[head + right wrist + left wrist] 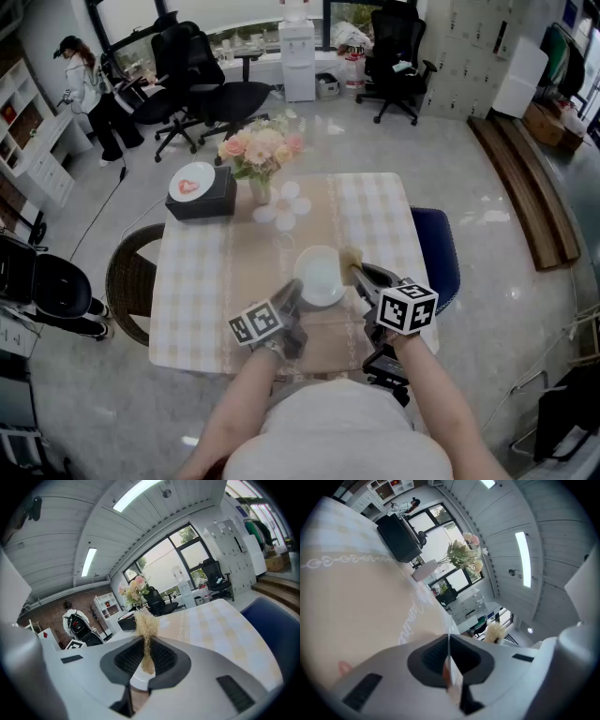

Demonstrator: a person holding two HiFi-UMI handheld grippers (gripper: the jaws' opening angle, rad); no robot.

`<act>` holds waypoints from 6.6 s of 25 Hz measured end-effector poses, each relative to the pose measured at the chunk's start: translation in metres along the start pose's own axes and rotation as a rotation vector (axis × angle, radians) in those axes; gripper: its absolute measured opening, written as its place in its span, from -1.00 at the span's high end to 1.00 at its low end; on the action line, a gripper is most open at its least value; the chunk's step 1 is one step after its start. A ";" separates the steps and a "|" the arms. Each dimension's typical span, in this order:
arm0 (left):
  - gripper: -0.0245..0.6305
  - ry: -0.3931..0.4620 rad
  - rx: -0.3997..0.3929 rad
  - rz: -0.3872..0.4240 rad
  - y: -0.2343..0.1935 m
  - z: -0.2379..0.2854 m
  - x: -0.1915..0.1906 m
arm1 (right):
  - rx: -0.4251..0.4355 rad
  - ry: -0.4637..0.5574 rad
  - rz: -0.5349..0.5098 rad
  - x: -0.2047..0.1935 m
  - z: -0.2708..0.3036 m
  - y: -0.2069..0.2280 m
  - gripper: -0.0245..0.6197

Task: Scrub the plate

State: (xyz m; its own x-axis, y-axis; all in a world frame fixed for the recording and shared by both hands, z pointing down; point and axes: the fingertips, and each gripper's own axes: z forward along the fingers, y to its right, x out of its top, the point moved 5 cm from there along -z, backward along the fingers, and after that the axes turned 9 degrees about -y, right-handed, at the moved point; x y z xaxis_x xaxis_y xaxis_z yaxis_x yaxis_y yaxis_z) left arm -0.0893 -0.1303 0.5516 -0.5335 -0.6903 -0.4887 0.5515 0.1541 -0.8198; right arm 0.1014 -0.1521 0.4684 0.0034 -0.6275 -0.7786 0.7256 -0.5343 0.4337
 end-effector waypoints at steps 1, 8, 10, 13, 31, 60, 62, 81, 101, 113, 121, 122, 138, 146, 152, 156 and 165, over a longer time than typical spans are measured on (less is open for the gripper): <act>0.86 -0.001 0.000 -0.001 0.000 0.000 0.000 | 0.001 0.001 0.002 0.000 0.000 0.000 0.78; 0.86 -0.006 0.000 -0.012 -0.001 0.000 -0.001 | -0.009 0.003 0.013 0.000 0.002 0.002 0.78; 0.86 -0.009 0.005 -0.019 -0.002 0.000 -0.001 | -0.009 0.003 0.019 0.000 0.002 0.003 0.78; 0.86 -0.014 0.007 -0.034 -0.003 0.001 0.000 | 0.019 -0.002 0.009 -0.001 0.006 0.000 0.78; 0.86 -0.023 0.009 -0.027 -0.001 0.000 -0.003 | 0.119 -0.138 0.000 0.011 0.061 -0.013 0.78; 0.86 0.015 0.018 -0.037 -0.003 0.002 0.006 | 0.076 -0.308 -0.029 0.010 0.118 -0.004 0.78; 0.86 0.016 0.016 -0.033 -0.002 0.002 0.006 | 0.063 -0.305 -0.021 0.010 0.117 -0.001 0.78; 0.86 0.016 0.009 -0.024 -0.004 0.002 0.006 | -0.149 -0.267 0.044 0.015 0.101 0.037 0.78; 0.86 0.005 0.016 -0.024 -0.003 0.003 0.007 | 0.136 -0.340 0.072 -0.004 0.109 -0.031 0.78; 0.86 0.002 0.025 -0.021 -0.003 0.003 0.007 | 0.086 -0.360 0.012 -0.007 0.113 -0.026 0.78; 0.86 0.004 0.026 -0.018 -0.003 0.003 0.007 | -0.009 -0.351 0.023 -0.005 0.110 -0.006 0.79; 0.86 0.004 0.026 -0.018 -0.003 0.003 0.006 | -0.020 -0.348 0.027 -0.005 0.109 -0.003 0.78; 0.86 0.012 0.027 0.001 -0.001 0.003 0.006 | -0.171 -0.344 0.102 -0.007 0.092 0.036 0.79; 0.86 0.015 0.024 0.005 -0.002 0.003 0.006 | -0.257 -0.330 0.097 -0.007 0.084 0.049 0.79; 0.86 0.013 0.026 0.003 -0.001 0.004 0.006 | -0.355 -0.332 0.084 -0.006 0.074 0.060 0.79; 0.86 0.013 0.022 0.008 -0.001 0.003 0.006 | -0.348 -0.305 0.100 -0.003 0.067 0.058 0.79; 0.86 0.012 0.018 0.007 -0.002 0.004 0.007 | -0.057 -0.259 0.172 -0.003 0.075 0.015 0.79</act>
State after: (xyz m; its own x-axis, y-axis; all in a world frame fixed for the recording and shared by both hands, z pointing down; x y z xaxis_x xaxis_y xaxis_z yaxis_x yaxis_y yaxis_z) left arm -0.0917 -0.1381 0.5512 -0.5370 -0.6810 -0.4978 0.5667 0.1459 -0.8109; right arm 0.0605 -0.2013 0.5113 -0.0405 -0.8333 -0.5513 0.7672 -0.3794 0.5172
